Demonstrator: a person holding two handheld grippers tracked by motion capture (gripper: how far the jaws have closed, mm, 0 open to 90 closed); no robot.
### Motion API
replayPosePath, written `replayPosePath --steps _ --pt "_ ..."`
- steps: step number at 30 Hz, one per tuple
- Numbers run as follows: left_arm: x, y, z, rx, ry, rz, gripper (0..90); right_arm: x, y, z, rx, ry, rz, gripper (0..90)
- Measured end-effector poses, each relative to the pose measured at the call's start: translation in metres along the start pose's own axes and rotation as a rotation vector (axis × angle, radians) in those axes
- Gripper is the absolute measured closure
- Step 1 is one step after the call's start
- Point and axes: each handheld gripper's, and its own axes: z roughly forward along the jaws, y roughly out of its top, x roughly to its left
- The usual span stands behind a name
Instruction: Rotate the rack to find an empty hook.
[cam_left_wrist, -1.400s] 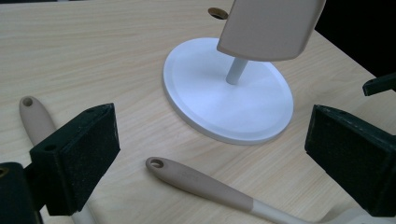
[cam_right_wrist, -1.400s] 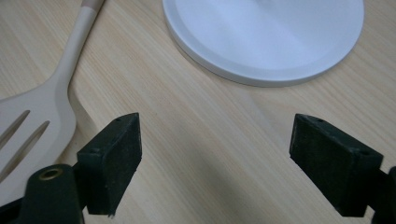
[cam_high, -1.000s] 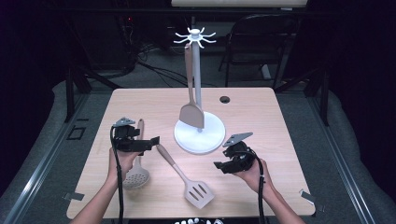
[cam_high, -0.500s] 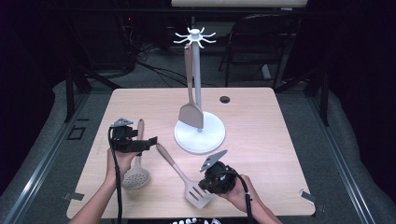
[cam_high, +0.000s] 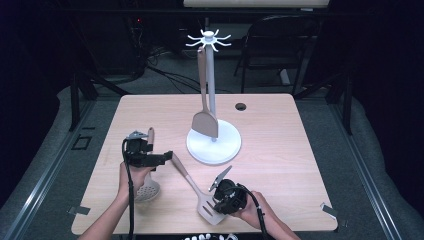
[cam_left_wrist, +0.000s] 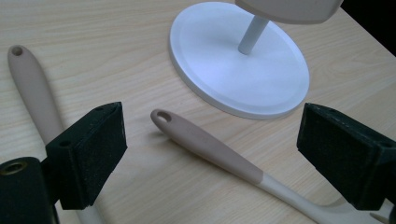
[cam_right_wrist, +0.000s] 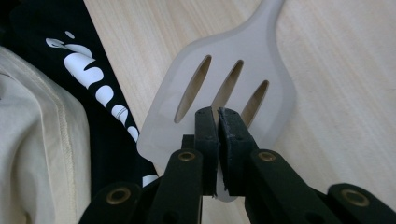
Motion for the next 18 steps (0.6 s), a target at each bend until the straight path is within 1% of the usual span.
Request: replayPosePath --steps 1,2,5,7,8,10,11,13,14,18 --pt "-0.001 0.0 0.001 0.002 -0.006 -0.003 8.4 0.0 0.0 0.002 0.015 0.001 0.001 86.5" --pt "-0.001 0.0 0.002 0.003 -0.008 -0.005 8.7 0.0 0.001 0.003 0.043 -0.014 -0.013 86.5" --pt "-0.004 -0.002 0.006 0.018 -0.016 0.003 9.0 0.002 0.001 0.011 0.058 -0.003 -0.003 86.5" --pt "-0.006 -0.004 0.008 0.029 -0.024 0.002 9.2 0.003 0.002 0.013 0.083 -0.007 -0.013 86.5" --pt "-0.007 -0.004 0.01 0.034 -0.028 -0.002 9.3 0.003 0.002 0.015 0.078 0.003 -0.005 86.3" --pt "-0.009 -0.006 0.013 0.045 -0.037 -0.007 9.5 0.003 0.002 0.019 0.099 -0.002 -0.013 85.9" --pt "-0.009 -0.007 0.014 0.05 -0.043 -0.011 9.7 0.003 0.002 0.021 0.102 0.001 -0.007 85.8" --pt "-0.01 -0.007 0.017 0.056 -0.051 -0.016 10.1 0.004 0.003 0.023 0.11 0.002 -0.011 85.7" --pt "-0.011 -0.008 0.018 0.063 -0.055 -0.018 10.4 0.004 0.002 0.024 0.104 0.008 -0.008 85.8" --pt "-0.014 -0.01 0.026 0.077 -0.059 -0.017 11.1 0.004 0.002 0.026 0.099 0.006 -0.018 86.6"
